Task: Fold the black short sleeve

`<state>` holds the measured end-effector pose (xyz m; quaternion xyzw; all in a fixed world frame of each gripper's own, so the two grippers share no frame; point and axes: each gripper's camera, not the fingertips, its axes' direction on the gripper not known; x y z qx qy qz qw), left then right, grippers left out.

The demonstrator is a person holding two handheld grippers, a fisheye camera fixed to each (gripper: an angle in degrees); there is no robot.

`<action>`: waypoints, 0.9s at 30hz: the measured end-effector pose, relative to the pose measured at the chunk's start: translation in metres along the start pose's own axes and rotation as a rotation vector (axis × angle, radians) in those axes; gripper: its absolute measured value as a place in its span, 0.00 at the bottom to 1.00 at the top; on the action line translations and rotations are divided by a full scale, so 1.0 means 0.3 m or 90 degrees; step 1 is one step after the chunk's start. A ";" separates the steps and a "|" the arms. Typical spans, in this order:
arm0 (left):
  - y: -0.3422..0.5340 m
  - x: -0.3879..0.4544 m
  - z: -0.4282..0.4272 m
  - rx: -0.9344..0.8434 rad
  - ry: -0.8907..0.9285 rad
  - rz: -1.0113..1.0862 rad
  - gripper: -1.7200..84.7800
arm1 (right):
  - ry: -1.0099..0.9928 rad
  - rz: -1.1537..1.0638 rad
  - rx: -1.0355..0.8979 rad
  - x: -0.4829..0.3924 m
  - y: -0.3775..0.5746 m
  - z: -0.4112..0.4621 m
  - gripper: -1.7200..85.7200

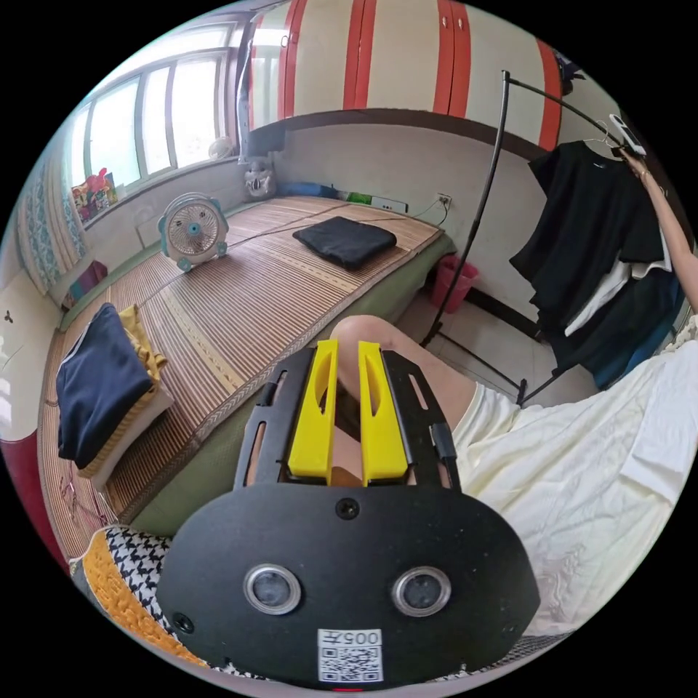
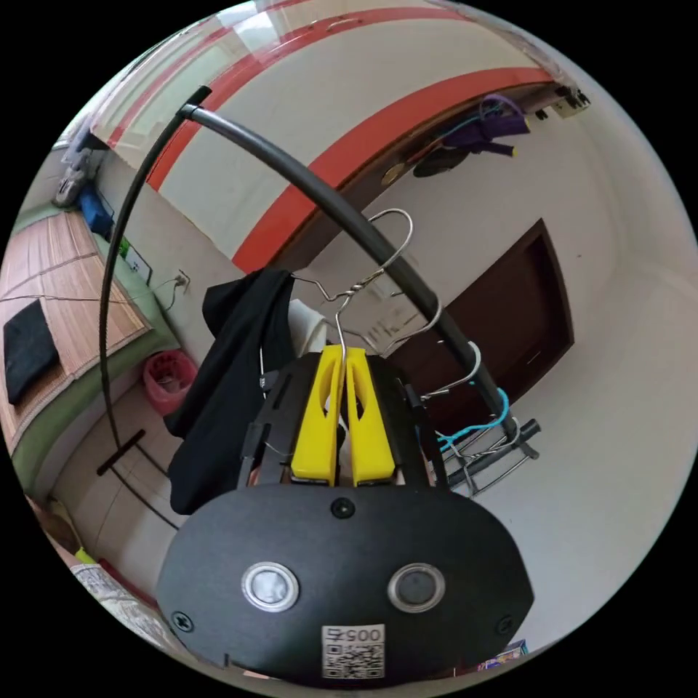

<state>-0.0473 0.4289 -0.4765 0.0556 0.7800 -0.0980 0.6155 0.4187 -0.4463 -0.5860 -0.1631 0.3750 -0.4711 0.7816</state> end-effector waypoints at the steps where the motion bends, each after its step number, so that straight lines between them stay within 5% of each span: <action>1: -0.001 0.003 -0.003 0.011 0.004 -0.004 0.09 | -0.009 0.004 0.019 0.010 0.003 -0.037 0.00; 15: -0.069 0.058 -0.045 0.067 -0.044 0.008 0.09 | -0.103 -0.159 0.277 -0.345 0.173 -0.420 0.00; 27: 0.060 0.005 -0.125 0.107 -0.131 -0.162 0.09 | -0.384 -0.207 0.532 -0.779 0.125 -0.544 0.00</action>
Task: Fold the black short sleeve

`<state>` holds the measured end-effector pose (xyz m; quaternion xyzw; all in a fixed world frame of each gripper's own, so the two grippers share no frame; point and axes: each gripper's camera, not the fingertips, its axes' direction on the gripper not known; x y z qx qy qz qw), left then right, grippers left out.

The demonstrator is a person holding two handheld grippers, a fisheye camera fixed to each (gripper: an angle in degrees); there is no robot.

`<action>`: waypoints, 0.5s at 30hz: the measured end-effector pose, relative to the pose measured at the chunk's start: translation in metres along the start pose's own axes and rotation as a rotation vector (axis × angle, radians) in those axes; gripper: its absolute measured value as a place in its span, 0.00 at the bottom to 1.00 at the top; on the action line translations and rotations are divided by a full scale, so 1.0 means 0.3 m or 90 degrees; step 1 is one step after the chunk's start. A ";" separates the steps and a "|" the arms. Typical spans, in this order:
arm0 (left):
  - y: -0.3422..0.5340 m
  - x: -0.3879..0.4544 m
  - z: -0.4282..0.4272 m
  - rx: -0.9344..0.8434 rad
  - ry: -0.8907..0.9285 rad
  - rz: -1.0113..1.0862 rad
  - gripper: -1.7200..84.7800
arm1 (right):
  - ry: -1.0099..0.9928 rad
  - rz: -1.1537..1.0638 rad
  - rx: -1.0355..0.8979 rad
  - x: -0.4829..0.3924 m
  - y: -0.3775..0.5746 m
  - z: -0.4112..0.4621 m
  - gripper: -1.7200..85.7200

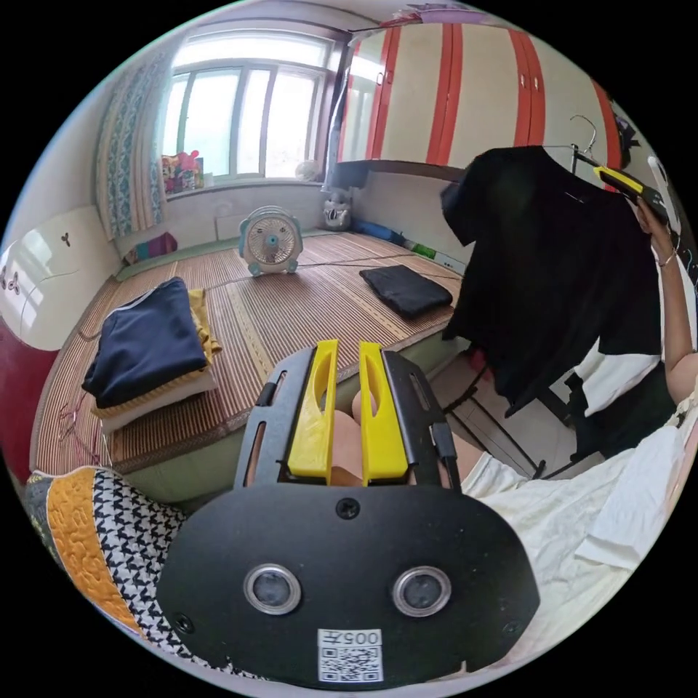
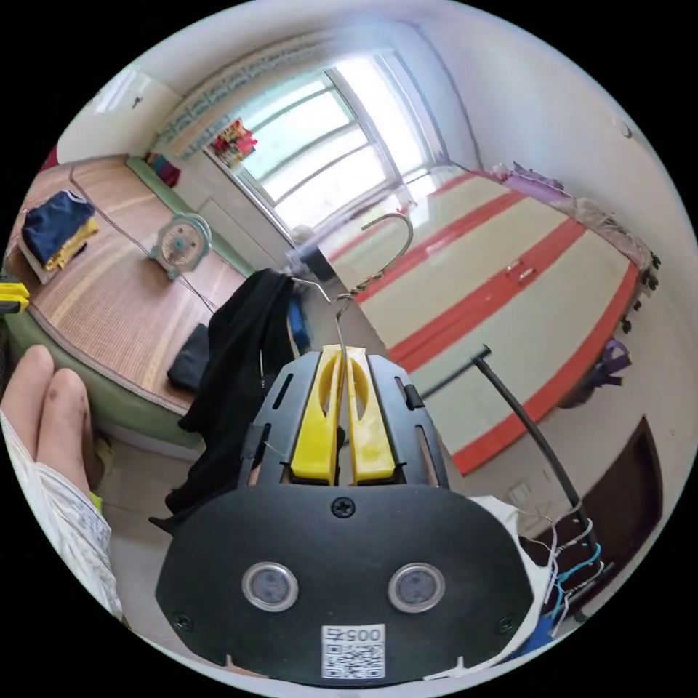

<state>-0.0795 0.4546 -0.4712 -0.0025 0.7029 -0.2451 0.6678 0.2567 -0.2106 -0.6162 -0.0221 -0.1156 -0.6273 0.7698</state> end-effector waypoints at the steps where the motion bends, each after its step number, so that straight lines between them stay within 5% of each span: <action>1: 0.003 -0.001 -0.018 0.003 -0.016 0.001 0.09 | -0.029 0.006 0.033 -0.023 -0.020 0.023 0.00; 15: 0.055 0.045 -0.186 0.064 -0.088 -0.053 0.09 | -0.416 0.059 0.229 -0.232 -0.164 0.368 0.00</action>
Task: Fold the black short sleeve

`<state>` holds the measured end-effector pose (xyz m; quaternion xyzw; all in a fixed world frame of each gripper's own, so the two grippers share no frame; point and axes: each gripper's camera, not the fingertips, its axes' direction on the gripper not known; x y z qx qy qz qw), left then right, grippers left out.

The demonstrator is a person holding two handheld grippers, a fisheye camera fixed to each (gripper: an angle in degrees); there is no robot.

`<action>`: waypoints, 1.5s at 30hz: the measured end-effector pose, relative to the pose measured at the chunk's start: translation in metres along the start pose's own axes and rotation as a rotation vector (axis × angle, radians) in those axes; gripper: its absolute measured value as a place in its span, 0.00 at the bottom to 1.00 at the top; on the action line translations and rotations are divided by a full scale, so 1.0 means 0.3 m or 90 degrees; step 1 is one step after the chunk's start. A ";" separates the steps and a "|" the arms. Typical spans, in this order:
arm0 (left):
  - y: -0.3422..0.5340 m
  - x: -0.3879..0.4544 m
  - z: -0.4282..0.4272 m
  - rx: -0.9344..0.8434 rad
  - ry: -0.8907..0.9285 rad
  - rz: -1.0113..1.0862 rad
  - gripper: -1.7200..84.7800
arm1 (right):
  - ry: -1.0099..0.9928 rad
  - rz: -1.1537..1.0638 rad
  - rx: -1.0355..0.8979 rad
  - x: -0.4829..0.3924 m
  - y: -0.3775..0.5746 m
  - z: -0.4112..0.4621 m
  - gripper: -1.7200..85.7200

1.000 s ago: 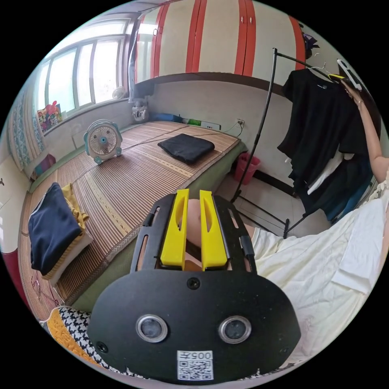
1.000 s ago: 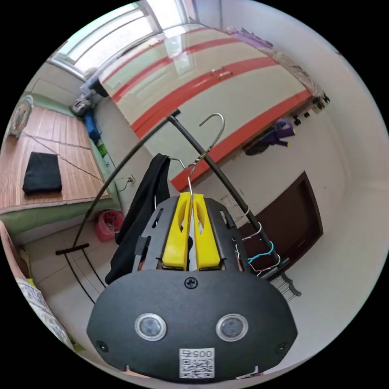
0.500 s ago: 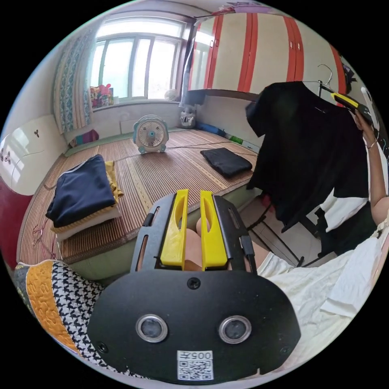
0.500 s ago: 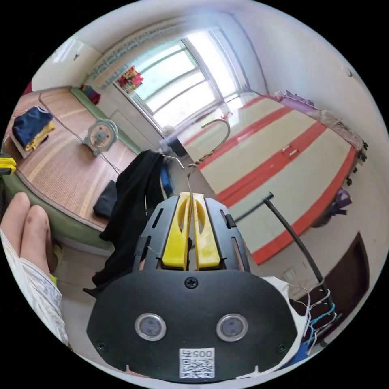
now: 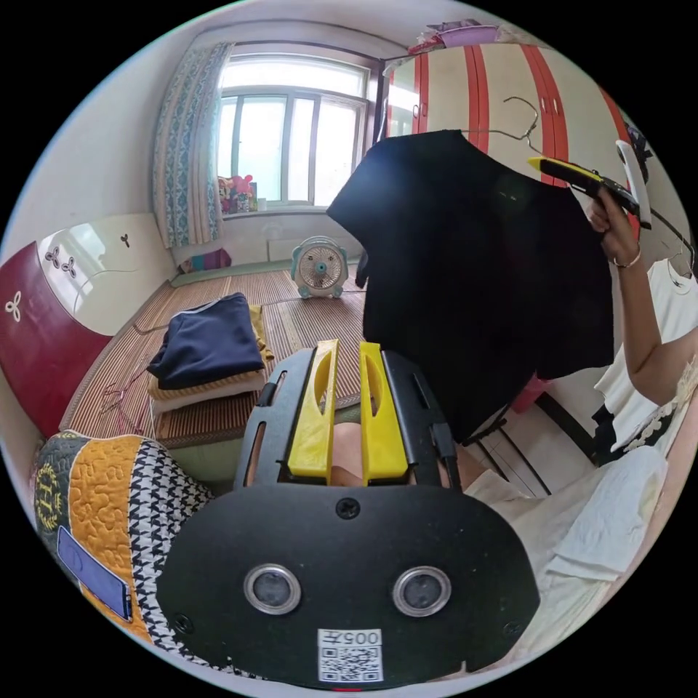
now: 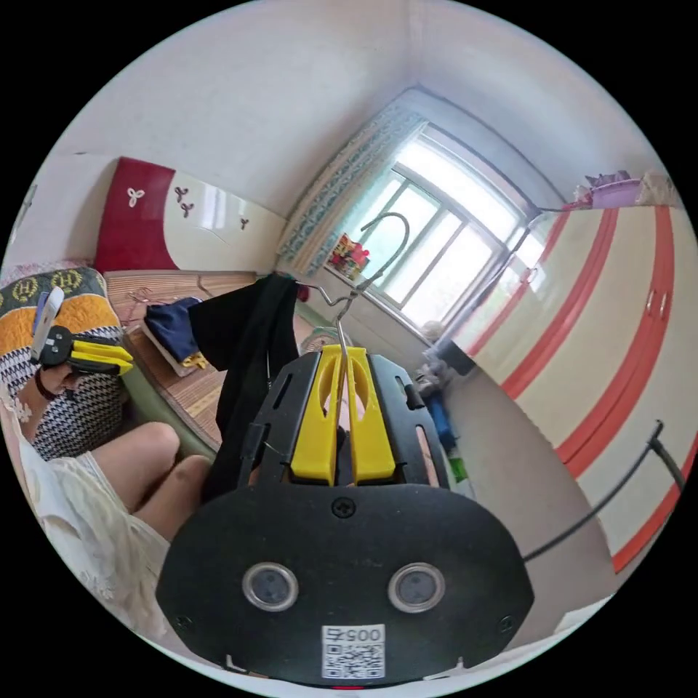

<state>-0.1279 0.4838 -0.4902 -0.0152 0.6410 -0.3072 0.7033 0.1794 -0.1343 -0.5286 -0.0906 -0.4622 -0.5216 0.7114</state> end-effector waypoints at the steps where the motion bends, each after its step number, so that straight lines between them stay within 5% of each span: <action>1: 0.006 0.005 0.005 -0.005 0.001 -0.002 0.09 | -0.037 0.010 -0.005 -0.015 0.025 0.050 0.00; 13: 0.050 0.037 0.121 -0.104 -0.005 -0.003 0.10 | -0.293 0.078 -0.192 -0.393 0.425 0.564 0.00; 22: 0.075 0.069 0.287 -0.177 0.029 -0.007 0.11 | -0.292 0.175 -0.275 -0.469 0.649 0.706 0.00; 45: 0.006 0.091 0.468 -0.202 0.049 -0.005 0.11 | -0.275 0.136 -0.256 -0.520 0.523 0.920 0.01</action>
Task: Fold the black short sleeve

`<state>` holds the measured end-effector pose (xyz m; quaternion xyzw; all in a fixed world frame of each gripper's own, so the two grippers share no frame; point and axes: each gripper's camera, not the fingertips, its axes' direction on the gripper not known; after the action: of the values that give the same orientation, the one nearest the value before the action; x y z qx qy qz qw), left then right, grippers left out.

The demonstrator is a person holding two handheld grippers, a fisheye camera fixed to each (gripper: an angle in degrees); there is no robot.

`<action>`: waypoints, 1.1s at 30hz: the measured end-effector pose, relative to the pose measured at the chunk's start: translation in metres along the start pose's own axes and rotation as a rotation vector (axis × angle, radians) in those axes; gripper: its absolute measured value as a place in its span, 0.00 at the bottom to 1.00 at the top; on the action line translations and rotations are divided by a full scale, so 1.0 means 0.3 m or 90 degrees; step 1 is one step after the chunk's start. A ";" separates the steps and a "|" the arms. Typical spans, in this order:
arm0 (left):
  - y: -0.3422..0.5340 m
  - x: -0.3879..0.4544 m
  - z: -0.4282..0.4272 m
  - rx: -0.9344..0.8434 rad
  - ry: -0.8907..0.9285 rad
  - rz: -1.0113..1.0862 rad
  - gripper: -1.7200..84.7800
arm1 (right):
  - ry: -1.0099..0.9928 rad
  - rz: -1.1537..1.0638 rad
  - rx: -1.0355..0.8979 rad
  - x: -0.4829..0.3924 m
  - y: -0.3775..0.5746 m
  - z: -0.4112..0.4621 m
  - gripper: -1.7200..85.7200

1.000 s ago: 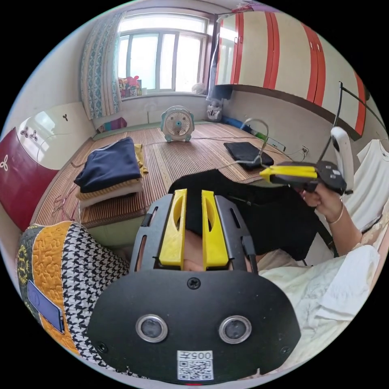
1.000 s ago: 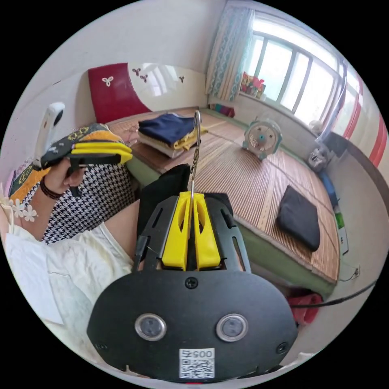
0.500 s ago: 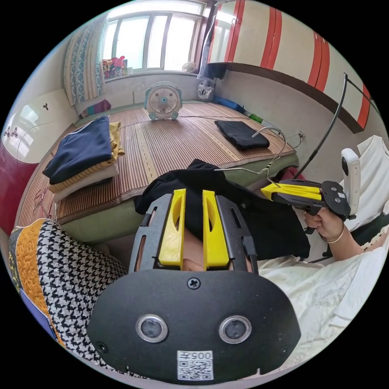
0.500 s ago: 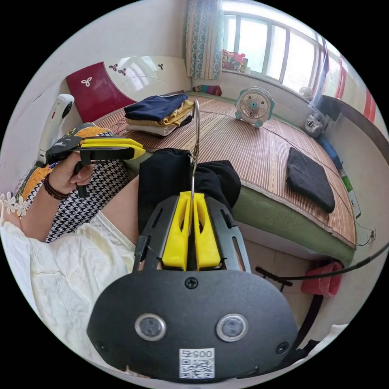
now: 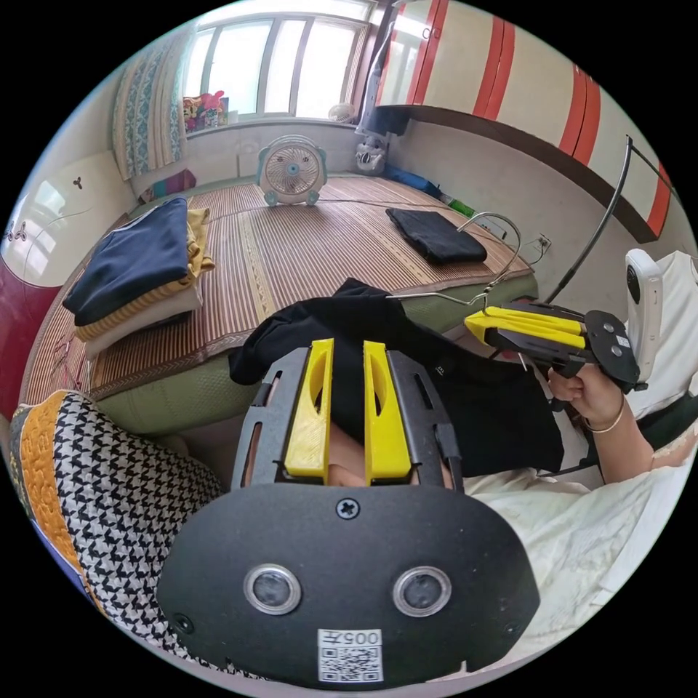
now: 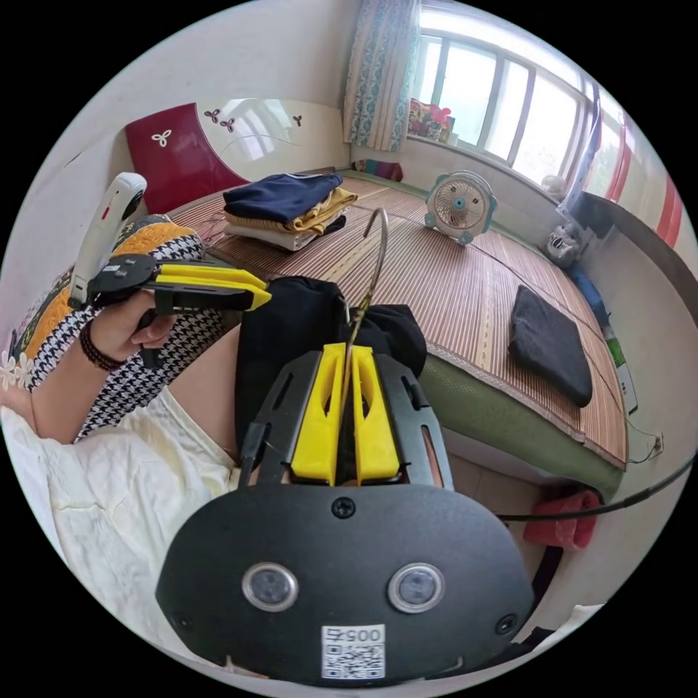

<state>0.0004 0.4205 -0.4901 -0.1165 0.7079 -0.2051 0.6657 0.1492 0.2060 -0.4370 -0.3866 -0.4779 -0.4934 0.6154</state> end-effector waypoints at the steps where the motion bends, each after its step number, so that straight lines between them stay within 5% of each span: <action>1: -0.008 0.000 0.000 0.004 -0.002 0.003 0.11 | 0.003 -0.005 0.003 -0.008 -0.018 0.004 0.01; 33: -0.107 0.004 0.083 -0.007 0.006 0.048 0.12 | -0.015 0.019 -0.014 -0.195 -0.088 0.063 0.00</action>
<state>0.0215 0.3883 -0.4775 -0.0923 0.7161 -0.1768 0.6689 0.1163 0.2321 -0.4890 -0.4064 -0.4740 -0.4847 0.6126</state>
